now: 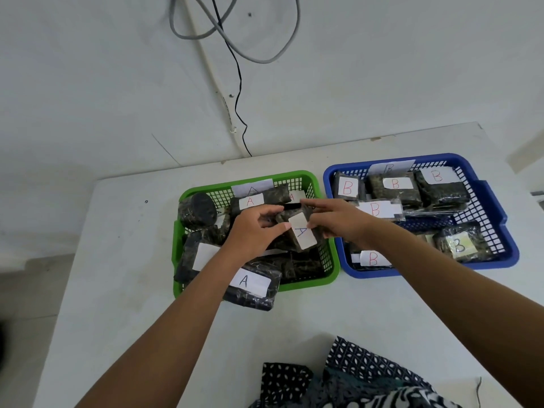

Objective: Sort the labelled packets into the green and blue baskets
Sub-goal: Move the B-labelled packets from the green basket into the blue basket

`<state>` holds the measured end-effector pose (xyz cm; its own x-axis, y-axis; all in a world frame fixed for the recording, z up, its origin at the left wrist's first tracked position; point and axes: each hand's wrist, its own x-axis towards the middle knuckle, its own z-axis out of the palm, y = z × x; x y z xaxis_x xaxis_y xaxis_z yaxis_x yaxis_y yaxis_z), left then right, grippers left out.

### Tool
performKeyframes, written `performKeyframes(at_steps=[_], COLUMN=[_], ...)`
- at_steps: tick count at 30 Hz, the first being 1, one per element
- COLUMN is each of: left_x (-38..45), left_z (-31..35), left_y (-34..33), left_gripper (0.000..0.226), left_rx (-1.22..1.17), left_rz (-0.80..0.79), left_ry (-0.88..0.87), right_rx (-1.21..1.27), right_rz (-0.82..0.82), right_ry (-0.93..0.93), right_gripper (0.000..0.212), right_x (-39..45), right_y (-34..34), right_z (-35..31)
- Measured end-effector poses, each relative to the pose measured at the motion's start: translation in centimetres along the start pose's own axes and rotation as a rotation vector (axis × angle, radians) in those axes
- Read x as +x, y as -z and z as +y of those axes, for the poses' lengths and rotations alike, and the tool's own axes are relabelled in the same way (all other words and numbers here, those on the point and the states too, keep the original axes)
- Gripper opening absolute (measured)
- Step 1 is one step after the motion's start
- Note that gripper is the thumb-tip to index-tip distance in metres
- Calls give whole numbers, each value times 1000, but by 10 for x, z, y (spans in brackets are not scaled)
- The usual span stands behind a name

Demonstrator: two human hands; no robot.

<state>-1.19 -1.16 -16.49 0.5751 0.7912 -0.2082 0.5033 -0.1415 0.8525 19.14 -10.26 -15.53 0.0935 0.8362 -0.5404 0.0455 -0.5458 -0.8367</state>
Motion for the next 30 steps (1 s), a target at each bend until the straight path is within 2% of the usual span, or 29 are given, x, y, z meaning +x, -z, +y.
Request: performKeyframes(at_steps=[2, 6, 10, 13, 14, 16, 19, 21, 25, 28, 30], left_x=[2, -1, -15, -30, -34, -40, -50, -56, -58, -52, -45], left_z=[-4, -9, -13, -24, -30, -39, -51, -59, -76, -85, -89], left_y=[1, 14, 42, 64, 71, 81, 91, 95, 103, 108, 109], left_gripper=[36, 38, 40, 44, 38, 27, 23, 25, 37, 41, 41], left_rx=[113, 336, 459, 515, 505, 464, 403, 316, 112, 63, 6], left_rz=[-2, -25, -103, -30, 37, 211, 441, 532, 574, 552, 552], left_ry=[-10, -68, -170, -229, -247, -285, -241, -109, 233, 343, 397], right_rx=[-271, -697, -977, -923, -895, -851, -781, -755, -622, -559, -429], right_rz=[9, -62, 80, 231, 237, 143, -67, -138, -171, -177, -117], right_ry=[67, 83, 231, 480, 552, 597, 439, 317, 230, 233, 226], right_gripper=[60, 60, 57, 45, 39, 37, 55, 60, 37, 19, 11], right_x=[0, 4, 3, -8, -12, -18, -18, -14, -4, 0, 6], right_y=[-4, -18, -28, -43, -53, -76, -105, -115, -116, -103, -92], right_z=[-4, -7, -12, -16, -18, -18, -12, -6, -2, -12, -26])
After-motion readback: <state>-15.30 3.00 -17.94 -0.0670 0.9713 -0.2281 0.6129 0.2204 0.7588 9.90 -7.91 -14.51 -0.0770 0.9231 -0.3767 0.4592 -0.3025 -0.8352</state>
